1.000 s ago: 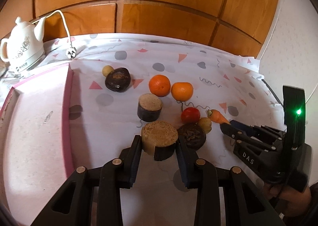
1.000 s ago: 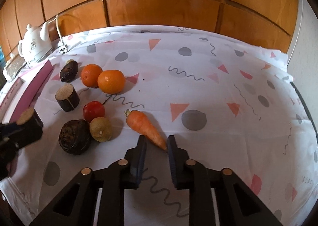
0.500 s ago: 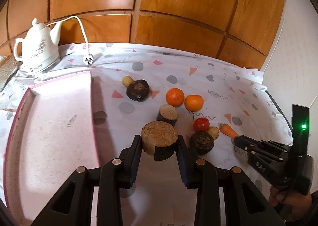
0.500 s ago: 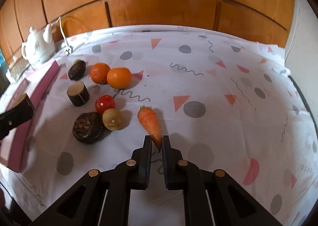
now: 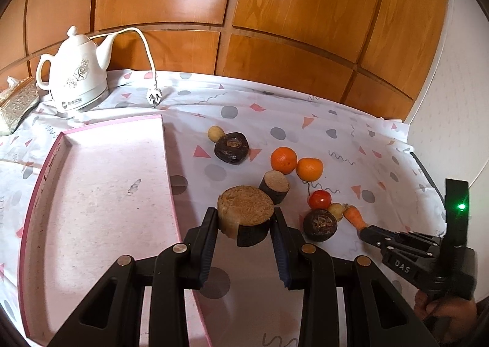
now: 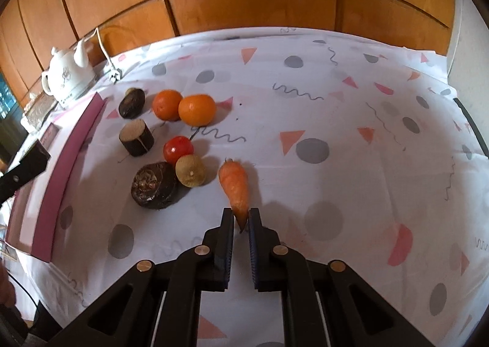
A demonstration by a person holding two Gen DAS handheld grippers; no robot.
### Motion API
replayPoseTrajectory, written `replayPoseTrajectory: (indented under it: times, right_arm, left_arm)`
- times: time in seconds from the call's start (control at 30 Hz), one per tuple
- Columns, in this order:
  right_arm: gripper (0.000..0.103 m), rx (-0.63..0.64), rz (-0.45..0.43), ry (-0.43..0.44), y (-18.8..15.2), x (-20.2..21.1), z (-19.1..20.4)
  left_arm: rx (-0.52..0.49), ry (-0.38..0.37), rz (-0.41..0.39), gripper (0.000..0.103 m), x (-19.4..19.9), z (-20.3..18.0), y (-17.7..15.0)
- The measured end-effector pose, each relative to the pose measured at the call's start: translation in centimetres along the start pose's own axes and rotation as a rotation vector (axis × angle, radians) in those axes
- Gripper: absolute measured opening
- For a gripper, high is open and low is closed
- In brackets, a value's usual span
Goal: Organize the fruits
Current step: 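Lift the log slice with the left tool while the right tool lifts the carrot, then release the log slice into the tray with the left tool while the right tool releases the carrot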
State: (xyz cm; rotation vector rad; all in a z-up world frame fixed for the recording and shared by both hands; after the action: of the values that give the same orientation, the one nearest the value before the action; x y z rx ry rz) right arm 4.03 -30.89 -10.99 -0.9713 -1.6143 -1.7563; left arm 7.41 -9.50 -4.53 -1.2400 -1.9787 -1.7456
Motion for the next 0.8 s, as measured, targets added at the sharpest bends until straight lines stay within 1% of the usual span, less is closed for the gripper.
replayPoseTrajectory:
  times: [0.03, 0.07, 0.1, 0.2, 0.23, 0.3, 0.37, 0.43, 0.63, 0.8]
  right_arm:
    - [0.024, 0.014, -0.006, -0.015, 0.1, -0.1, 0.1]
    - [0.028, 0.027, -0.011, -0.023, 0.2, -0.2, 0.2]
    - [0.029, 0.040, -0.012, -0.022, 0.3, -0.3, 0.4]
    - [0.029, 0.084, 0.000, -0.046, 0.8, -1.1, 0.9]
    - [0.027, 0.103, -0.002, -0.053, 0.9, -1.4, 1.2]
    - [0.015, 0.130, -0.011, -0.065, 1.0, -1.4, 1.6]
    - [0.015, 0.152, -0.020, -0.095, 1.1, -1.4, 2.0]
    - [0.015, 0.150, -0.031, -0.105, 1.1, -0.9, 2.0]
    - [0.015, 0.137, -0.072, -0.086, 2.0, 1.1, 2.1]
    - [0.015, 0.143, -0.109, -0.025, 3.4, 2.8, 4.0]
  left_arm:
    - [0.001, 0.001, -0.001, 0.035, 0.0, 0.0, 0.0]
    - [0.001, 0.003, 0.000, 0.035, 0.1, 0.0, 0.0]
    - [0.002, 0.005, 0.001, 0.035, 0.1, 0.1, 0.0]
    - [0.009, 0.011, -0.003, 0.035, 0.2, 0.4, 0.1]
    - [0.011, 0.013, -0.006, 0.035, 0.4, 0.6, 0.1]
    - [0.019, 0.018, -0.012, 0.035, 0.7, 0.9, 0.2]
    - [0.032, 0.031, -0.020, 0.035, 1.1, 1.7, 0.5]
    - [0.051, 0.046, -0.032, 0.035, 1.7, 2.7, 0.8]
    - [0.113, 0.131, -0.062, 0.035, 3.3, 6.8, 1.2]
    - [0.168, 0.212, -0.064, 0.035, 3.9, 10.3, 0.7]
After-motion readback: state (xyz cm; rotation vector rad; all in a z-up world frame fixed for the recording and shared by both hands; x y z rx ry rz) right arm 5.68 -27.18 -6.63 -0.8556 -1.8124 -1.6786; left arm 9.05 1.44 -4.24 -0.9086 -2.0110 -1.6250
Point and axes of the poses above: each gripper's, at about its wrist camera, not at the fingertips, and x roughly against the way its jaws point, z to its left, y to its top, the point moved 5 cm from there along -x, roughly the way its jaws point, and after that the axes turned 6 degrees about -y, right-handed, at the moved point
